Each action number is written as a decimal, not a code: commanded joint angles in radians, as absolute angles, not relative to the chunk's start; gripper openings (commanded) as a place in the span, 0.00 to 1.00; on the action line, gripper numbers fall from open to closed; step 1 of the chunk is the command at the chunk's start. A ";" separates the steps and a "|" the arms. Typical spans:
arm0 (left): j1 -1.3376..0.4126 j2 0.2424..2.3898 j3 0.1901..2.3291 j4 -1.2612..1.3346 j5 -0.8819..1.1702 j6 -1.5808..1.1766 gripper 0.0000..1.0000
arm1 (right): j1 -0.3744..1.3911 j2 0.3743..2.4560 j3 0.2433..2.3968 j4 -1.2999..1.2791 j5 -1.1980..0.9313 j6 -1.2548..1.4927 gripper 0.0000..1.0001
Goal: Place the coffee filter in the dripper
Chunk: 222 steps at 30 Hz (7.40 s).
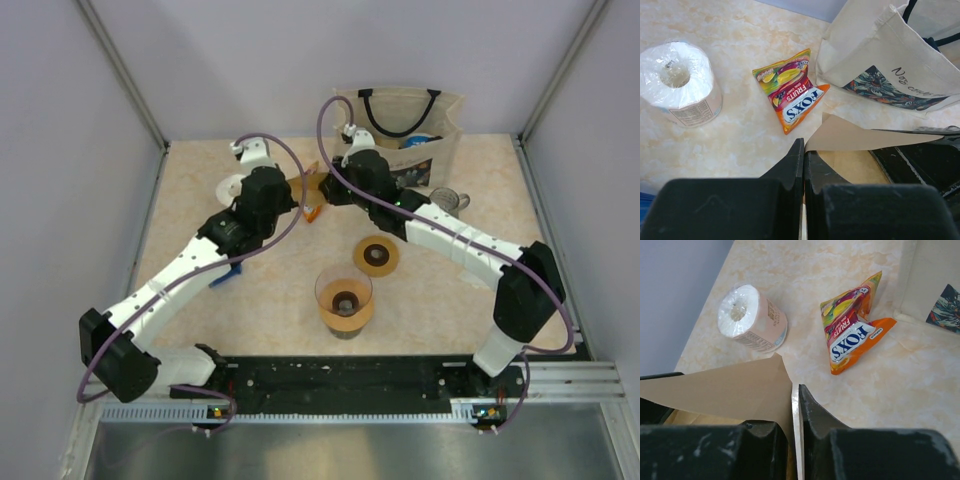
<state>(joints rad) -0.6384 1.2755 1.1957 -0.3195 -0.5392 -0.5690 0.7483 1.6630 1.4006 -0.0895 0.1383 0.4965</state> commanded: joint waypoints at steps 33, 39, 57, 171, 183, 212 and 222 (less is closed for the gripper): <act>-0.629 1.359 1.259 -0.321 -0.287 -0.333 0.37 | 0.727 1.655 1.612 -0.460 -0.043 0.153 0.00; -0.629 1.362 1.262 -0.351 -0.342 -0.348 0.15 | 0.727 1.657 1.620 -0.491 0.029 0.118 0.00; -0.629 1.329 1.272 -0.388 -0.186 -0.341 0.68 | 0.727 1.646 1.647 -0.509 0.028 0.100 0.01; -0.621 0.890 0.884 -0.265 -0.201 -0.406 0.99 | 1.026 1.483 1.422 -0.916 -0.278 0.083 0.33; -0.621 0.864 0.879 -0.278 -0.236 -0.411 0.99 | 1.026 1.480 1.431 -0.925 -0.328 0.072 0.34; -0.623 0.868 0.887 -0.288 -0.259 -0.411 0.99 | 1.028 1.523 1.391 -0.930 -0.273 0.084 0.39; -0.621 0.862 0.884 -0.290 -0.261 -0.411 0.99 | 1.028 1.517 1.417 -0.931 -0.265 0.097 0.24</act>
